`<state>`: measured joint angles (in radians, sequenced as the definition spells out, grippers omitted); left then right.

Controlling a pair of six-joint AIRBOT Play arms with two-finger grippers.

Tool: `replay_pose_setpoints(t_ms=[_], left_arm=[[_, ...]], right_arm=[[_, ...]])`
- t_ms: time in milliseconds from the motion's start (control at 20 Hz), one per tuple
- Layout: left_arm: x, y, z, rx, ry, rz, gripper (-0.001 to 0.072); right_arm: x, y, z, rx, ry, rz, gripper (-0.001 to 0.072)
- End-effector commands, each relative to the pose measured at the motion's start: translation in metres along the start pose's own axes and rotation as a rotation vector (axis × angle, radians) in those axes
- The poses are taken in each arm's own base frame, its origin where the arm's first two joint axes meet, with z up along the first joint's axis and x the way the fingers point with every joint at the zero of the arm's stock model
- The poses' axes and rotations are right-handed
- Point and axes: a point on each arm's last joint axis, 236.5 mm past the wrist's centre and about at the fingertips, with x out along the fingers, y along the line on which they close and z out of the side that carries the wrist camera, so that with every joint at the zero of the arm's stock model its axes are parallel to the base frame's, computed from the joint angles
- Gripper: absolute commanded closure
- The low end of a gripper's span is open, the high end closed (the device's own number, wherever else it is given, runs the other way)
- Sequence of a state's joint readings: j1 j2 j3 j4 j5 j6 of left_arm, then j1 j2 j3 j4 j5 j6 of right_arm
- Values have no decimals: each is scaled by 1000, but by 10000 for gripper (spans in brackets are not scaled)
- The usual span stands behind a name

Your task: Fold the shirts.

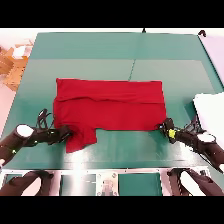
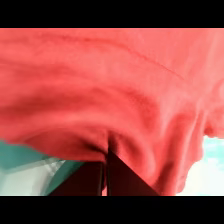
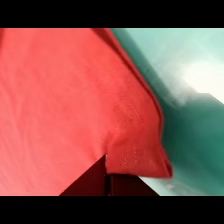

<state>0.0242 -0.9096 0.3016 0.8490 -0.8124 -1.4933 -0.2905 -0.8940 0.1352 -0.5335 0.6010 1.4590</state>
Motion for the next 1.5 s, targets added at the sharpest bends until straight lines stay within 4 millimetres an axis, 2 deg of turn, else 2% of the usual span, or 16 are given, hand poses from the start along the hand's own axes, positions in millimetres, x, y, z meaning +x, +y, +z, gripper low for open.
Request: replay_pose_setpoints(t_ms=[0, 150, 300, 500, 550, 650, 750, 850, 950, 1150, 1300, 1450], left_arm=[[-16, -3, -7, 115, 89, 50, 683], [-45, -4, 1, 210, 143, 142, 683], [-68, -19, 6, 259, 171, 148, 683], [-97, -39, 6, 304, 213, 144, 683], [-106, -47, 11, 319, 200, 140, 683], [-123, -69, 34, 359, 114, 119, 683], [-140, -94, 64, 396, -4, 93, 684], [-144, -109, 92, 420, -65, 79, 683], [-136, -118, 117, 435, -71, 79, 683], [-116, -136, 182, 454, -105, 77, 684], [-85, -143, 220, 458, -85, 58, 683], [-42, -141, 253, 452, -91, 28, 682]], right_arm=[[1, 6, -4, -95, 25, 5, 698], [-17, 6, 0, -195, 65, -31, 699], [-39, 7, 10, -229, 72, -67, 699], [-57, 32, 12, -272, 107, -35, 699], [-61, 40, 16, -278, 100, -25, 699], [-71, 63, 28, -289, 64, 10, 699], [-82, 93, 41, -299, 17, 79, 699], [-86, 119, 57, -333, -37, 112, 699], [-79, 141, 70, -357, -54, 127, 699], [-46, 178, 107, -383, -60, 121, 699], [-4, 196, 129, -395, -17, 102, 699], [53, 204, 147, -387, 19, 80, 698]])
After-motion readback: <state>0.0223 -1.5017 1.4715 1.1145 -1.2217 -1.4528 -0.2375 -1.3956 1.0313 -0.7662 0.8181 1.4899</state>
